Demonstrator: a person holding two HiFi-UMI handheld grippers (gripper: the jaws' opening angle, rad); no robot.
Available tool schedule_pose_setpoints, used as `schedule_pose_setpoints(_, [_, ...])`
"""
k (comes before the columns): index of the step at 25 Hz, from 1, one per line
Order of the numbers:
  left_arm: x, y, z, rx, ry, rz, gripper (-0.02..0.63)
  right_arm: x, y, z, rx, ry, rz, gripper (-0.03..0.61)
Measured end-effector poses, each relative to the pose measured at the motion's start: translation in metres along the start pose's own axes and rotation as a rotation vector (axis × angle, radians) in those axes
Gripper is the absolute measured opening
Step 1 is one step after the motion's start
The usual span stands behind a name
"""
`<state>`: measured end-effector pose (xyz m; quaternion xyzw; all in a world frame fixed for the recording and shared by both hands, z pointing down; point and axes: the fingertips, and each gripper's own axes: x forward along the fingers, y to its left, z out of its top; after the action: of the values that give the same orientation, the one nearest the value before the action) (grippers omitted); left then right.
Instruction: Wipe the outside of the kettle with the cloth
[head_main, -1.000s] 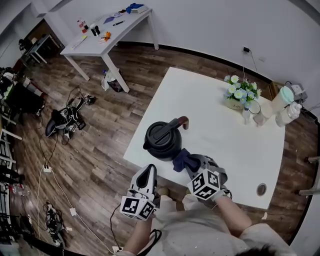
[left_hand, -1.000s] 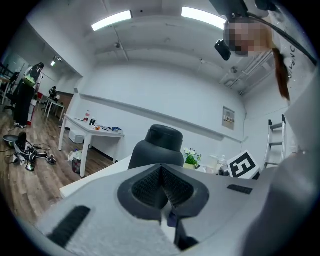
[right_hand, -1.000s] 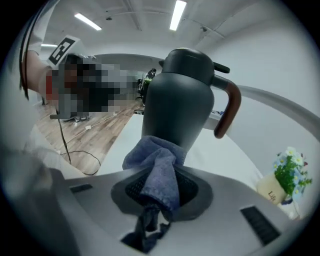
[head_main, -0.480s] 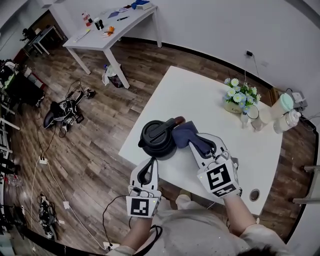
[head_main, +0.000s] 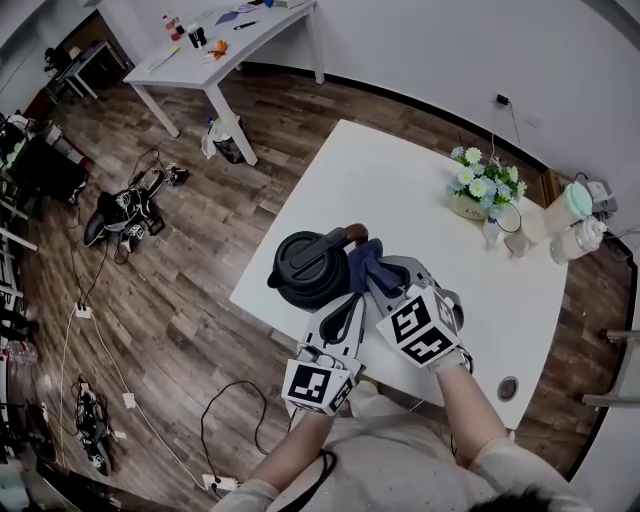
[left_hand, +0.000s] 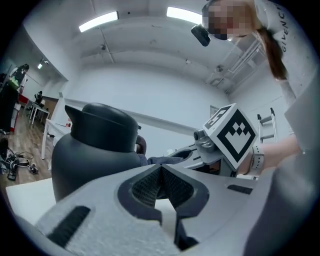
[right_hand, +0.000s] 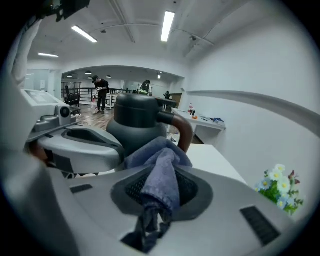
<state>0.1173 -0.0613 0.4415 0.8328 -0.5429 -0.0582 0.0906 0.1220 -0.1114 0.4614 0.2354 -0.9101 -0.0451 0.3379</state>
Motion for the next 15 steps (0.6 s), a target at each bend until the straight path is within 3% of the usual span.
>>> schedule_pose_setpoints(7, [0.005, -0.008, -0.026, -0.083, 0.046, 0.003, 0.008, 0.034, 0.019, -0.039, 0.072, 0.047, 0.132, 0.067])
schedule_pose_setpoints(15, [-0.001, -0.014, -0.043, -0.019, 0.12, -0.007, 0.008, 0.046, 0.033, -0.077, 0.088, 0.107, 0.22, 0.067])
